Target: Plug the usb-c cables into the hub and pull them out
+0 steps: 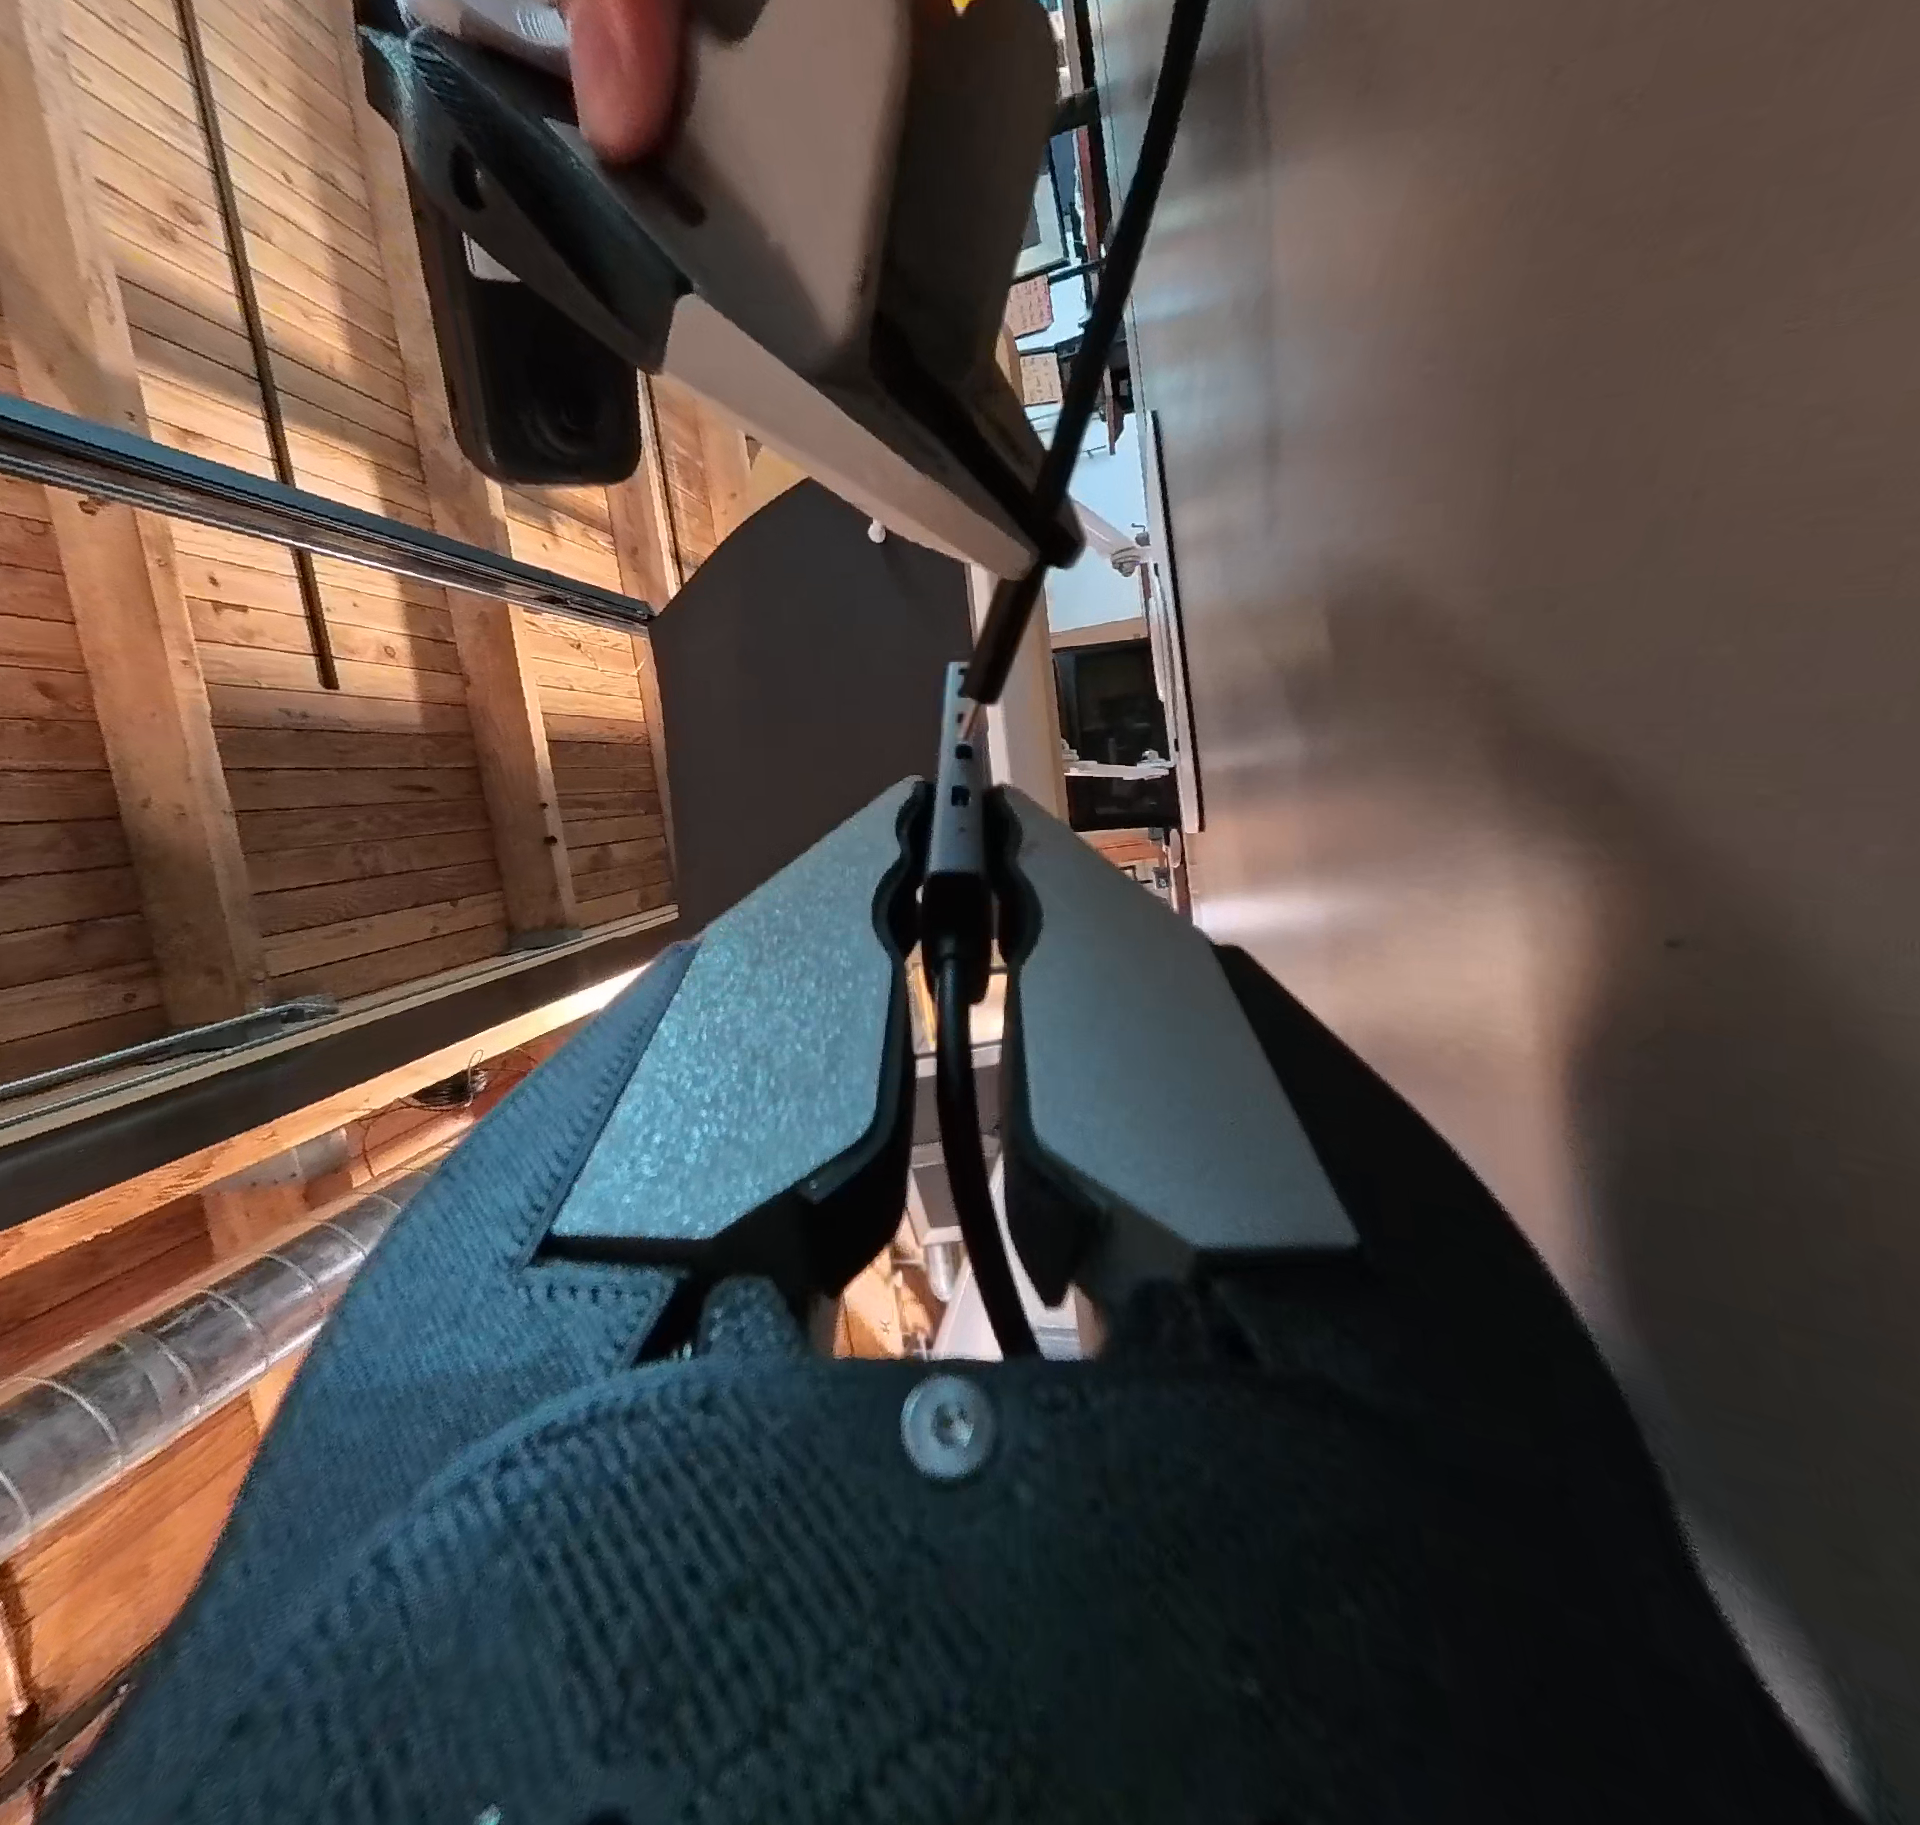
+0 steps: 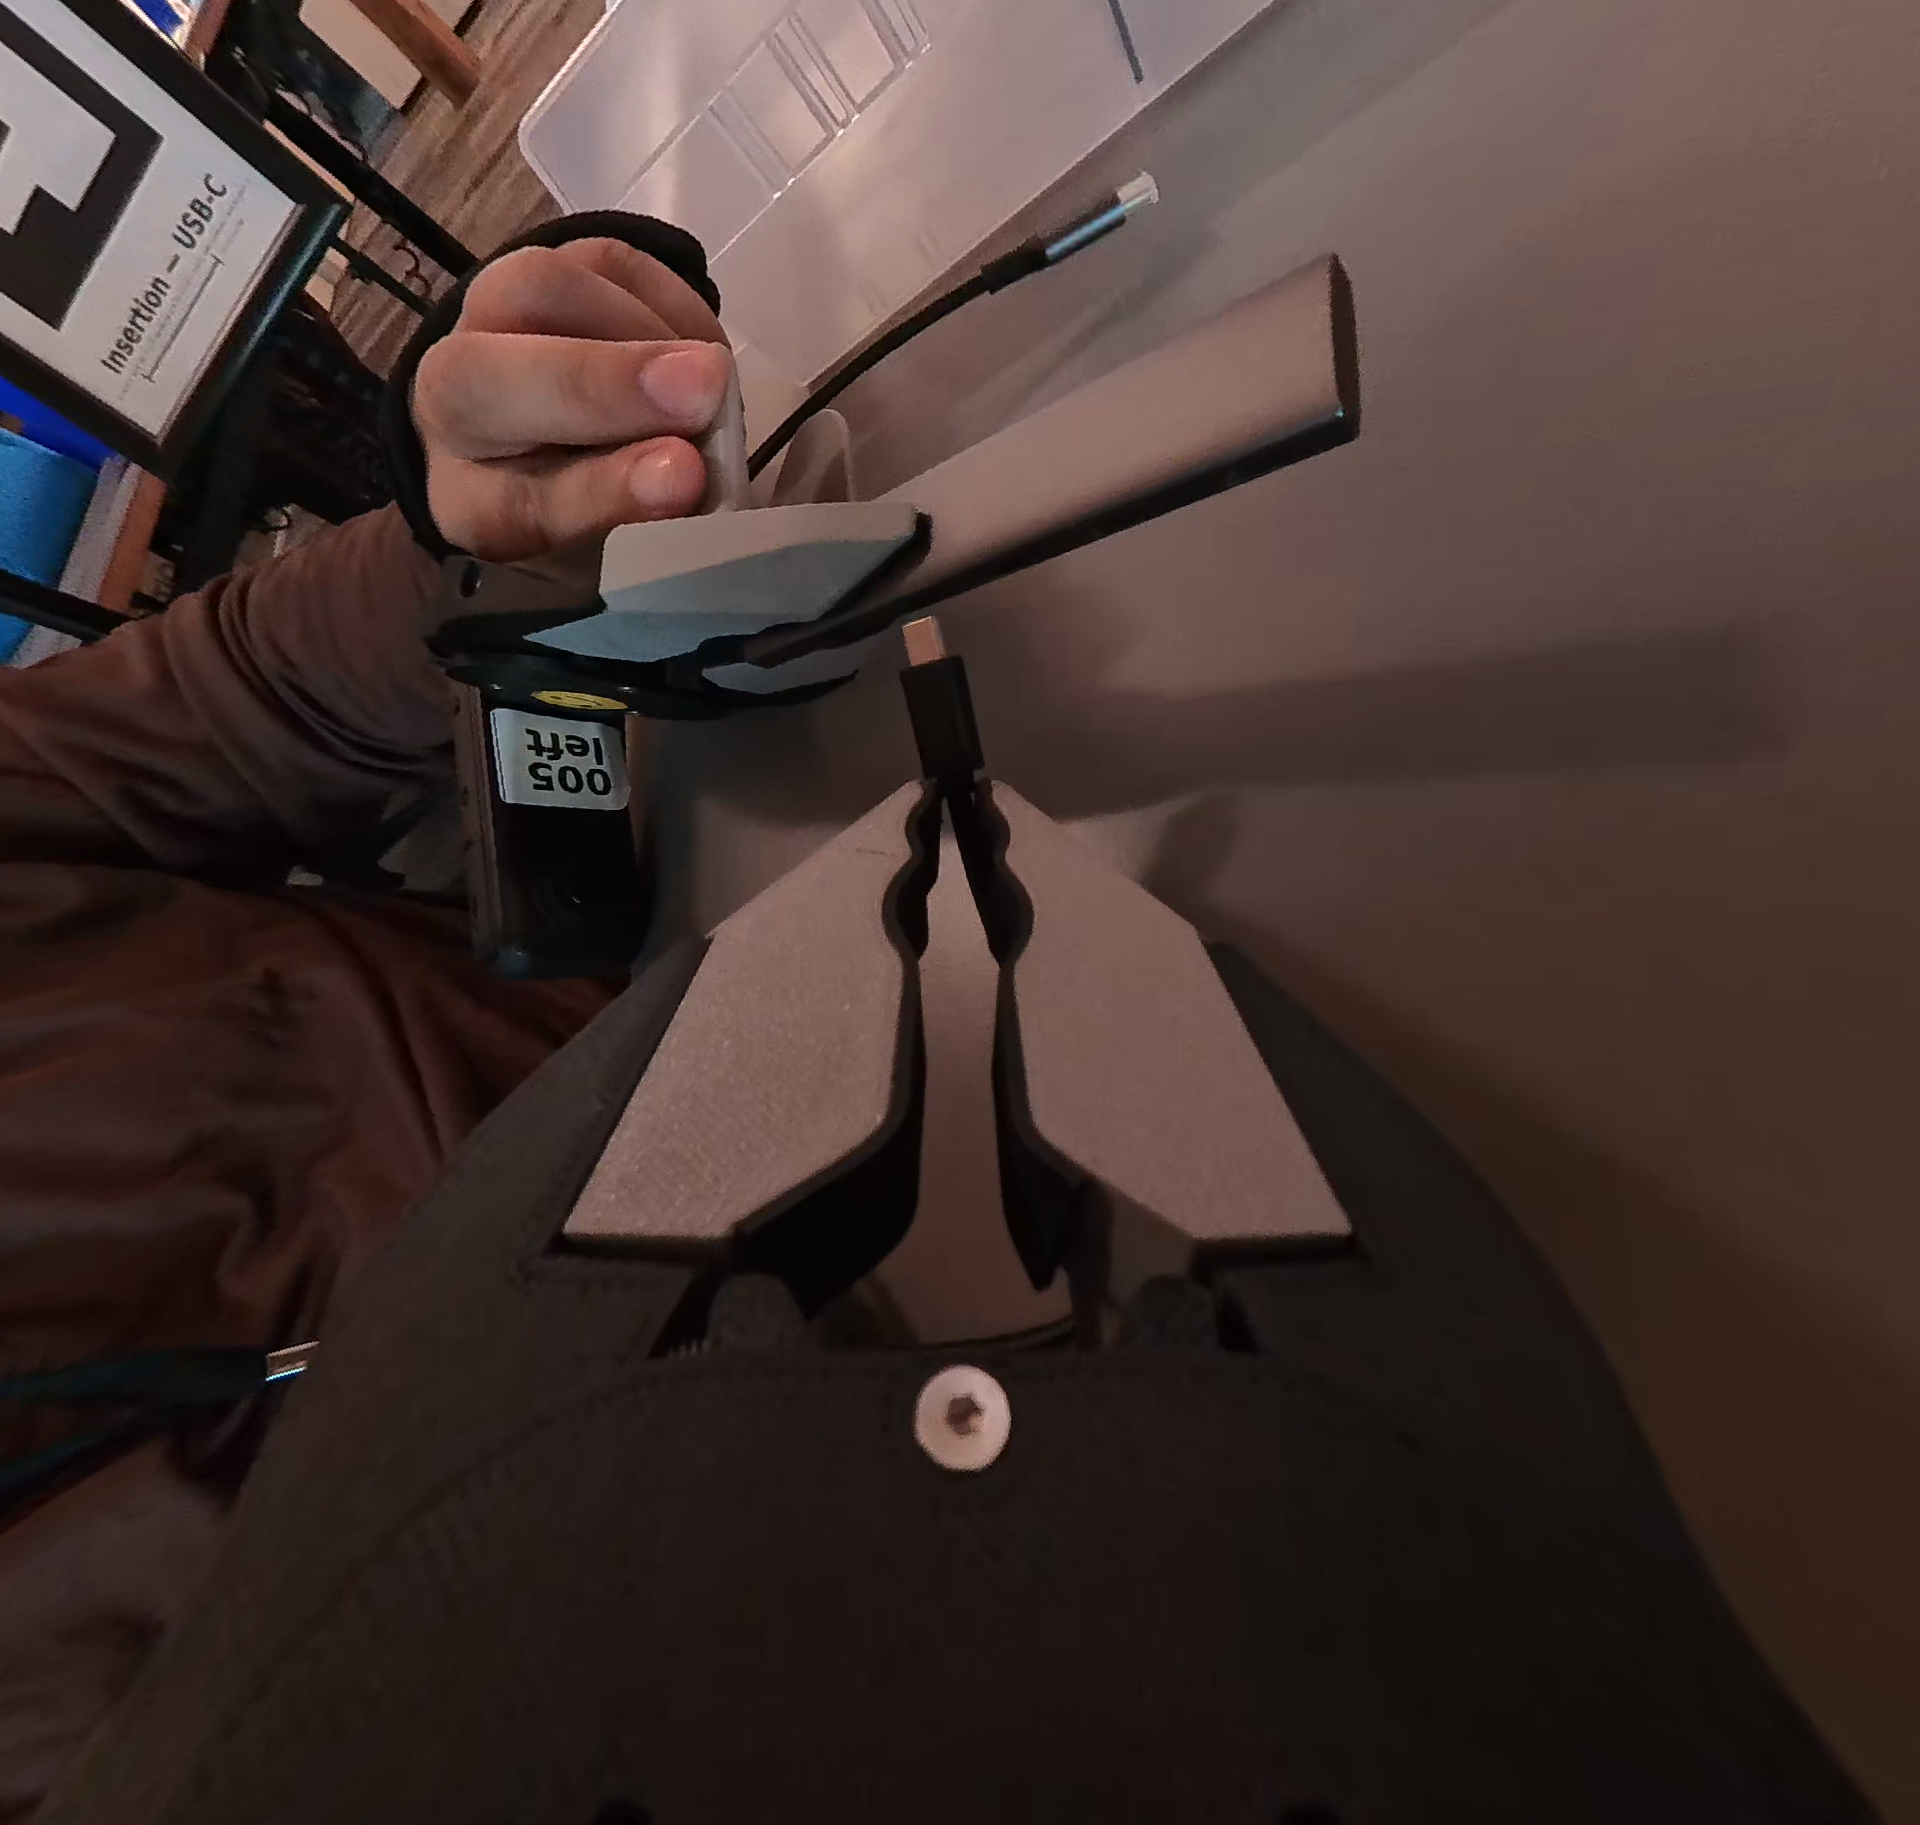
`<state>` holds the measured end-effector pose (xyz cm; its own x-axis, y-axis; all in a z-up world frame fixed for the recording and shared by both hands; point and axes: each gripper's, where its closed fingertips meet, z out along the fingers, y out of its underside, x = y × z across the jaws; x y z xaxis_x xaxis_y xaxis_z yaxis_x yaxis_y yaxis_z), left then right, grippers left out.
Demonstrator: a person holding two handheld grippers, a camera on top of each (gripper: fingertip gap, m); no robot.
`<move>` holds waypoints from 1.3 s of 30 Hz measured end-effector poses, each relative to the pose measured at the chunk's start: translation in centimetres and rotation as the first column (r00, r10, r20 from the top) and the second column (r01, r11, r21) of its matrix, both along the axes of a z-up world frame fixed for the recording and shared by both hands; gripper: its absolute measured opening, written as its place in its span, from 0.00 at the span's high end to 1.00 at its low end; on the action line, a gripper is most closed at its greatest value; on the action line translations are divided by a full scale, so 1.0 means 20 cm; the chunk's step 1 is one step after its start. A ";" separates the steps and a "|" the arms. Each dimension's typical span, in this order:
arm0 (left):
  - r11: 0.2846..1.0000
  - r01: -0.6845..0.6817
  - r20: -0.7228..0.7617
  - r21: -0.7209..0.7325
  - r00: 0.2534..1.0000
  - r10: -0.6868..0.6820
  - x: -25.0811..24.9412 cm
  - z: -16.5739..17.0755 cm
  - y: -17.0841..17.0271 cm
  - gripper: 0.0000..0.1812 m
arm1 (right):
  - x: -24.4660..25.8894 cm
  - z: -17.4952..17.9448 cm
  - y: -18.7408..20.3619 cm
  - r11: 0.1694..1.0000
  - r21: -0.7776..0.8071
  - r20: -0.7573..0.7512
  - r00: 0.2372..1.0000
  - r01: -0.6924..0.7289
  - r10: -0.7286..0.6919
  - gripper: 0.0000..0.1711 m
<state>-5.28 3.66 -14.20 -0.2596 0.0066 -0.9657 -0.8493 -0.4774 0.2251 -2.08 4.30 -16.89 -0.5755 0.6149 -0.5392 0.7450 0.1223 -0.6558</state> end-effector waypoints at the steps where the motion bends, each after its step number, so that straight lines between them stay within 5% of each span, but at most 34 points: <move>1: 1.000 0.002 0.000 0.000 1.000 -0.002 0.00 0.00 0.00 0.96 | 0.00 0.00 0.00 1.000 0.003 0.001 1.000 0.000 0.000 0.98; 39: 0.999 0.034 0.022 -0.035 0.999 -0.033 0.05 -0.02 0.01 0.96 | 0.04 -0.02 -0.01 0.999 0.026 0.011 0.999 -0.040 0.039 0.98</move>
